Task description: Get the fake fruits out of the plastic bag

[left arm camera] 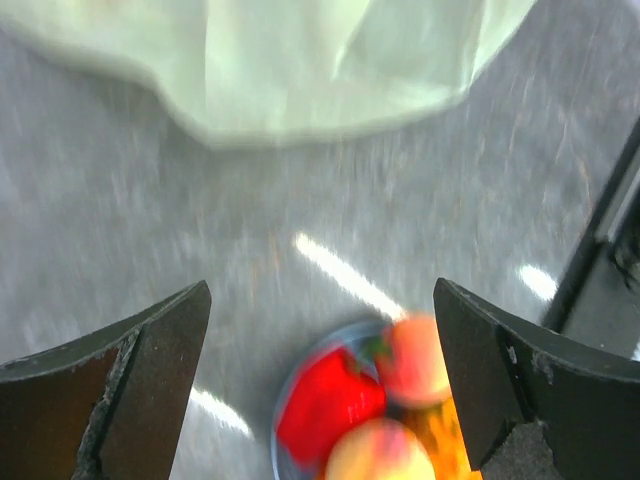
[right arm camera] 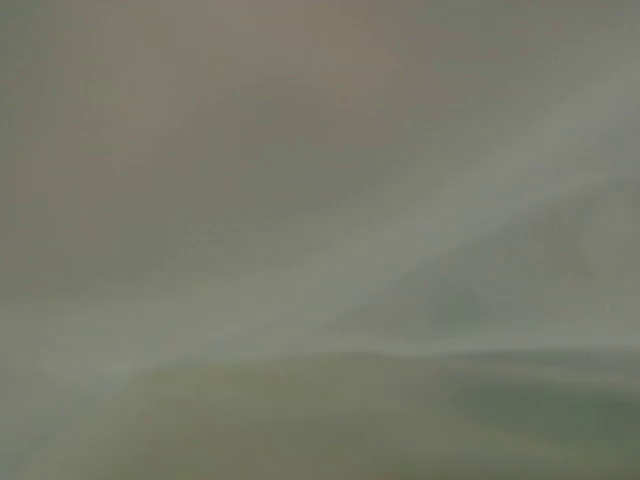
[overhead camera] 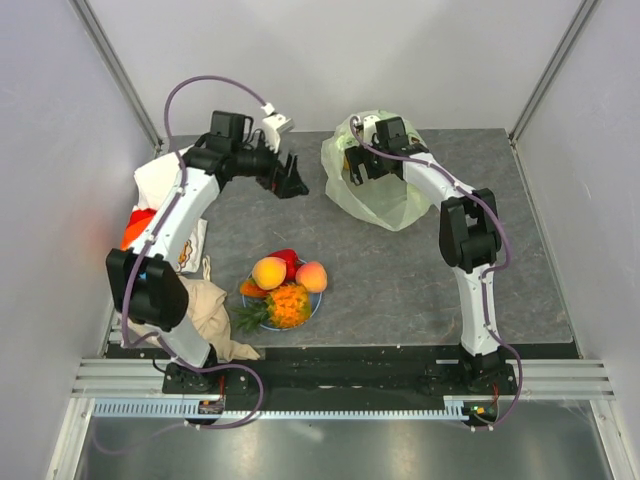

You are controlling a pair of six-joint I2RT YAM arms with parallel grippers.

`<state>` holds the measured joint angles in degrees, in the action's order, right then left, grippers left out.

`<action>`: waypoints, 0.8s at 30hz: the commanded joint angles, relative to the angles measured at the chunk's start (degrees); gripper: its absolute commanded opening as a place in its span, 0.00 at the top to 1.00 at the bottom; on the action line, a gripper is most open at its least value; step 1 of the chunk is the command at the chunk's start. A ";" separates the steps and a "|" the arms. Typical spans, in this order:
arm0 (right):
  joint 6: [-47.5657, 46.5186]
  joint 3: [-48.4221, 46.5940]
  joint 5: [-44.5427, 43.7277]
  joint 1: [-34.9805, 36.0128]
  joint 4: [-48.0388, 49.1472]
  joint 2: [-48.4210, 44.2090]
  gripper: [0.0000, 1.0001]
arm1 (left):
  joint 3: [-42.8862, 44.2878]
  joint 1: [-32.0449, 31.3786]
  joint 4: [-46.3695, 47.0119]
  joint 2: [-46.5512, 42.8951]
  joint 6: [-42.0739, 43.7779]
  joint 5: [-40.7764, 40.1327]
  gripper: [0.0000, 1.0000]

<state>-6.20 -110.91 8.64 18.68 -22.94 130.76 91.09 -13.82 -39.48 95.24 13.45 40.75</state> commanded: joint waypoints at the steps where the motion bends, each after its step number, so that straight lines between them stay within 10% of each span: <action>1: 0.92 -2.56 -0.65 0.66 1.84 -1.12 0.02 | 10.31 -4.71 14.61 6.17 -6.24 -0.15 0.01; 10: 1.63 -1.15 -0.73 1.98 1.85 -1.91 0.02 | 16.92 -11.14 23.31 15.93 -8.88 -12.34 0.09; 13: 0.66 -1.67 -1.78 1.80 1.93 -1.65 0.02 | 17.90 -11.05 23.58 16.73 -9.94 -12.54 0.52; 14: 0.57 -1.76 -2.05 1.54 2.19 -1.56 0.02 | 17.72 -11.14 23.66 16.47 -9.85 -12.97 0.98; 24: -4.79 7.36 -8.29 -2.94 -0.18 -8.57 0.02 | 9.02 -8.24 15.33 8.04 -12.49 -2.71 0.98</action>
<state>-7.73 -109.80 4.54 18.59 -22.20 130.13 103.11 -23.35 -20.38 110.56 3.49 31.86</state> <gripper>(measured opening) 0.982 0.032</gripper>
